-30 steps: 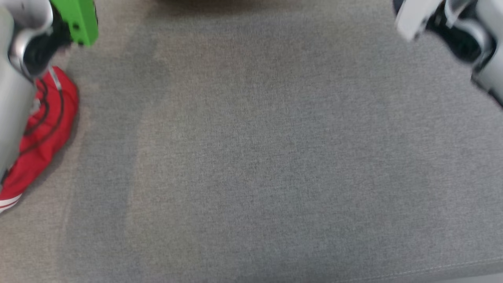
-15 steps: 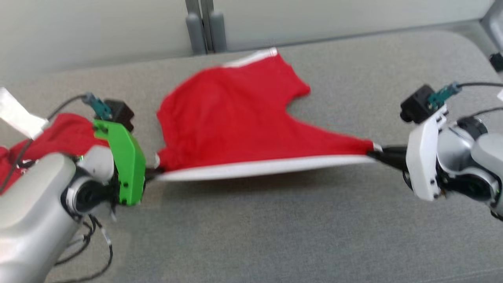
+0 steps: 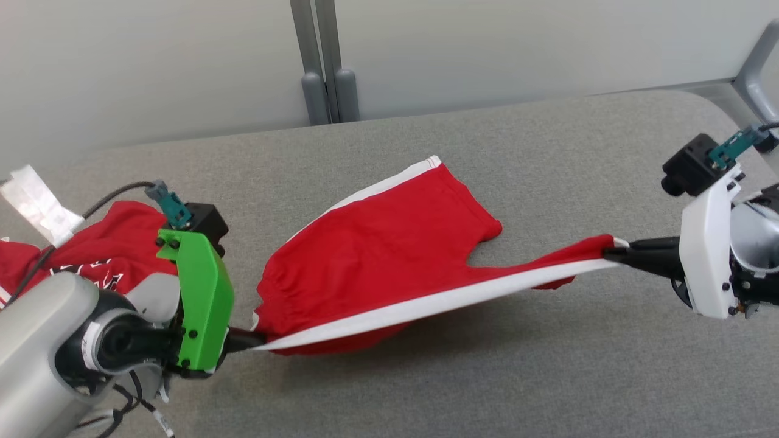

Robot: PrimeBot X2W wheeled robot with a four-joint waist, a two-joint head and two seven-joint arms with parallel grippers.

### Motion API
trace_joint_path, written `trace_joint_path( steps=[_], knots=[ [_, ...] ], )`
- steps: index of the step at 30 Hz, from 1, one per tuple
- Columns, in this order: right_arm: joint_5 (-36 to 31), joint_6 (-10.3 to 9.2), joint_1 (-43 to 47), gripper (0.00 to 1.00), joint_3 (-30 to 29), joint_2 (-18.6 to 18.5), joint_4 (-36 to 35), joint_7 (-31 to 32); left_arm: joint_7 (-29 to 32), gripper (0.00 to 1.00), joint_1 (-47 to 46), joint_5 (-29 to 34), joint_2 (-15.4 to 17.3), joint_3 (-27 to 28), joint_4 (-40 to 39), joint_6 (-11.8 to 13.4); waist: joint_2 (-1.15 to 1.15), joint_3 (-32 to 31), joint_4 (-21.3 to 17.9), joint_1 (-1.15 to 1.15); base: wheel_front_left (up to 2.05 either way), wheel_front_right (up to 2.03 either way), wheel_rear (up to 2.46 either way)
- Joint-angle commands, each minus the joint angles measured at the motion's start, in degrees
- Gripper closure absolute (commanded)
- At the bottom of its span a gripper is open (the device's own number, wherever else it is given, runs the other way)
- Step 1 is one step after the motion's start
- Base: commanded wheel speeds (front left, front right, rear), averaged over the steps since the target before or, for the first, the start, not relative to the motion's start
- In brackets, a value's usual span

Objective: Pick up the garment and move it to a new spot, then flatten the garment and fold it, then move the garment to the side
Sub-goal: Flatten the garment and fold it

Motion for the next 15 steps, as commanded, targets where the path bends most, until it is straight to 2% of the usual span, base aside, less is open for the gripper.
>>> trace_joint_path(
  steps=[1,7,15],
  knots=[
    [-0.19,-0.93,-1.76,1.00,-1.35,-0.89,1.90,1.27,1.52,1.00,-2.23,-0.10,1.31,0.60,0.91,0.85,0.00,6.29,2.25,0.01,0.00,0.00,0.00],
    [-0.78,-0.83,-8.28,1.00,-4.94,4.16,7.08,7.14,5.65,1.00,-10.11,-0.06,-2.76,1.22,4.92,1.78,0.00,14.33,4.96,0.01,0.00,0.00,0.00],
    [-2.94,-0.63,-17.35,1.00,-8.51,12.77,19.40,10.84,8.97,1.00,-18.65,0.91,-7.36,1.53,13.26,3.49,0.00,22.02,8.03,0.01,0.00,0.00,0.00]
  ],
)
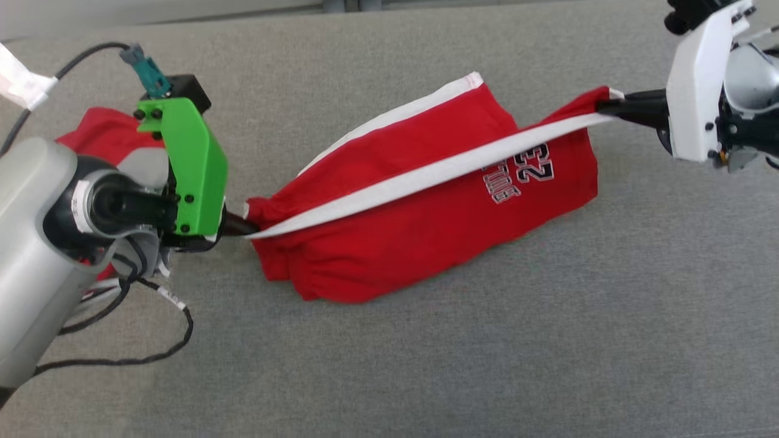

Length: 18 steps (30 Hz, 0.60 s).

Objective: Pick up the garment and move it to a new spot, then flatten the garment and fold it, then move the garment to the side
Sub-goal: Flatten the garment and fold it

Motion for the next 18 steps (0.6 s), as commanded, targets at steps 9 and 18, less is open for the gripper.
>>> trace_joint_path(
  steps=[9,18],
  knots=[
    [-3.07,-0.24,-8.24,1.00,-1.67,6.79,13.94,2.25,-1.73,1.00,-6.96,1.11,-4.94,1.75,8.44,-0.99,0.00,11.68,6.70,0.00,0.00,0.00,0.00],
    [-3.85,-0.20,-9.90,0.00,-1.47,10.24,18.12,-0.37,-3.86,0.00,-10.04,1.29,-9.04,2.61,12.90,-2.47,0.00,12.55,7.68,0.00,0.00,0.00,0.00]
  ],
)
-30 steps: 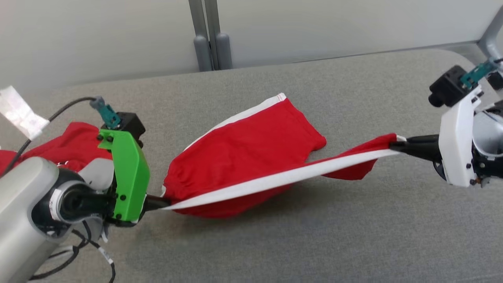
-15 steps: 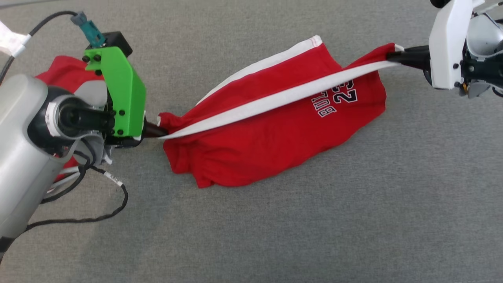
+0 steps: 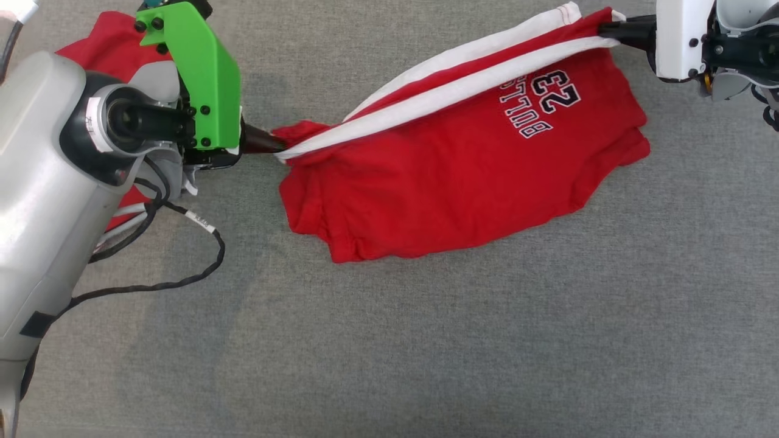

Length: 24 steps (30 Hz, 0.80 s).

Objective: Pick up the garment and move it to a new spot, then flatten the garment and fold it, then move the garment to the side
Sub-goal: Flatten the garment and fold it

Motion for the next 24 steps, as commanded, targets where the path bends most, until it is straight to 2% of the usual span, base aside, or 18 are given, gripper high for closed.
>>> trace_joint_path(
  steps=[1,7,13,18,19,24],
  knots=[
    [-0.14,-0.11,0.13,0.00,-0.14,-0.02,0.66,-0.94,-0.37,0.00,-0.44,-0.36,-0.11,0.48,0.74,-0.56,0.00,-0.16,0.47,0.00,0.00,0.00,0.00],
    [0.49,-0.10,1.88,0.00,-0.91,0.78,1.31,-7.41,-3.64,0.00,0.93,-1.25,-0.78,2.13,2.70,-3.43,0.00,-3.94,-0.21,0.00,0.00,0.00,0.00],
    [-0.12,-0.10,6.13,0.00,-2.35,0.15,-2.41,-22.36,-12.04,0.00,3.87,0.17,0.05,4.73,1.82,-8.74,0.00,-8.90,-0.72,0.00,0.00,0.00,0.00],
    [-2.88,-0.10,11.89,0.00,-2.59,-0.99,-4.75,-37.92,-23.45,0.00,8.31,3.69,1.38,6.93,-0.21,-11.94,0.00,-12.87,-0.71,0.00,0.00,0.00,0.00],
    [-3.15,-0.10,12.64,0.00,-2.59,-1.06,-4.91,-39.64,-25.19,0.00,8.93,4.29,1.64,7.15,-0.53,-11.97,0.00,-13.28,-0.68,0.00,0.00,0.00,0.00],
    [-5.66,-0.10,19.36,0.00,-3.34,-1.59,-5.13,-53.14,-41.49,0.00,15.66,11.02,2.66,8.98,-3.54,-11.61,0.00,-16.55,-0.02,0.00,0.00,0.00,0.00]
  ],
)
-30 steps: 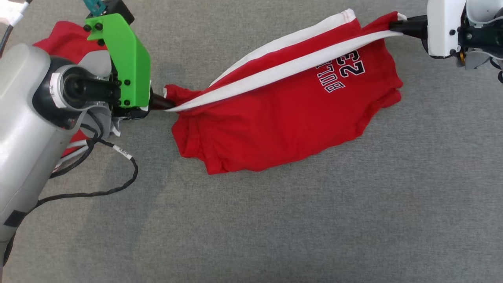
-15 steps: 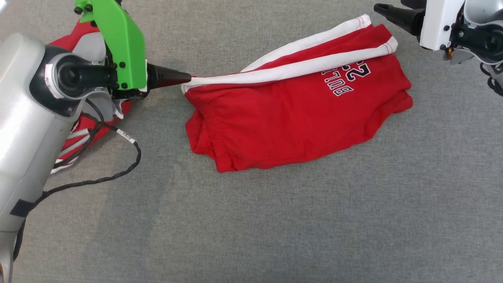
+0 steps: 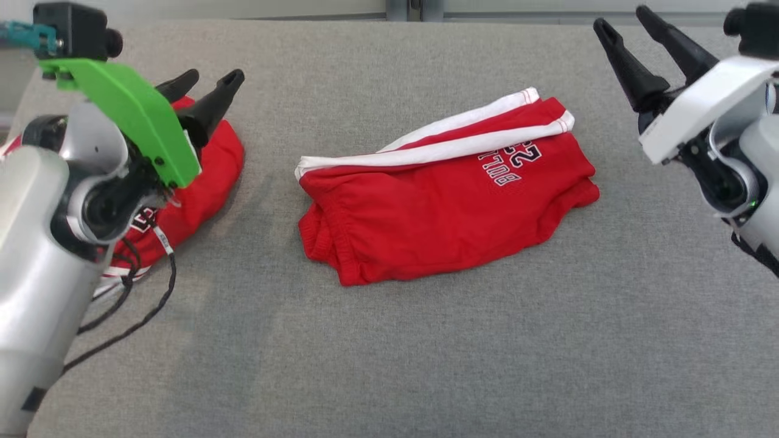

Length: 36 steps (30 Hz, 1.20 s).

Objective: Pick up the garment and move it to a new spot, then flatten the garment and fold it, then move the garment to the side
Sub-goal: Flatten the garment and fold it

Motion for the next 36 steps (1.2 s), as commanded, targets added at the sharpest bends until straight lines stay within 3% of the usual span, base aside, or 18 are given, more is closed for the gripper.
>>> trace_joint_path(
  steps=[1,6,11,16,21,26,36],
  knots=[
    [-0.57,-0.08,2.20,0.00,-0.75,-0.08,0.15,-1.69,-3.39,0.00,2.72,1.42,-0.02,0.32,-0.69,0.29,0.00,-2.99,0.59,0.00,0.00,0.00,0.00],
    [-4.20,-0.08,9.45,0.00,-8.58,1.12,0.56,-3.77,-17.94,0.00,10.88,8.32,1.16,0.85,-3.92,2.65,0.00,-5.50,1.34,0.00,0.00,0.00,0.00],
    [-8.88,-0.07,19.06,0.00,-17.21,4.84,1.49,-3.79,-28.97,0.00,18.82,11.85,0.86,1.99,-7.16,5.70,0.00,-6.74,2.32,0.00,0.00,0.00,0.00],
    [-12.18,-0.07,24.21,0.00,-19.75,6.42,3.74,-3.80,-37.29,0.00,25.18,16.04,-0.53,1.53,-10.77,9.21,0.00,-6.31,4.46,0.00,0.00,0.00,0.00],
    [-12.18,-0.07,23.65,0.00,-18.86,6.59,8.38,-3.13,-40.03,0.00,30.70,17.03,-3.58,3.01,-13.17,11.20,0.00,-4.86,7.11,0.00,0.00,0.00,0.00],
    [-10.25,-0.07,20.75,0.00,-17.12,6.08,15.49,1.39,-40.60,0.00,35.09,17.45,-7.62,5.48,-14.28,10.50,0.00,-2.78,10.51,0.00,0.00,0.00,0.00],
    [-6.38,-0.08,13.50,0.00,-12.78,5.05,26.45,16.31,-40.45,0.00,37.68,21.48,-13.97,9.05,-12.10,6.05,0.00,0.25,15.68,0.00,0.00,0.00,0.00]
  ],
)
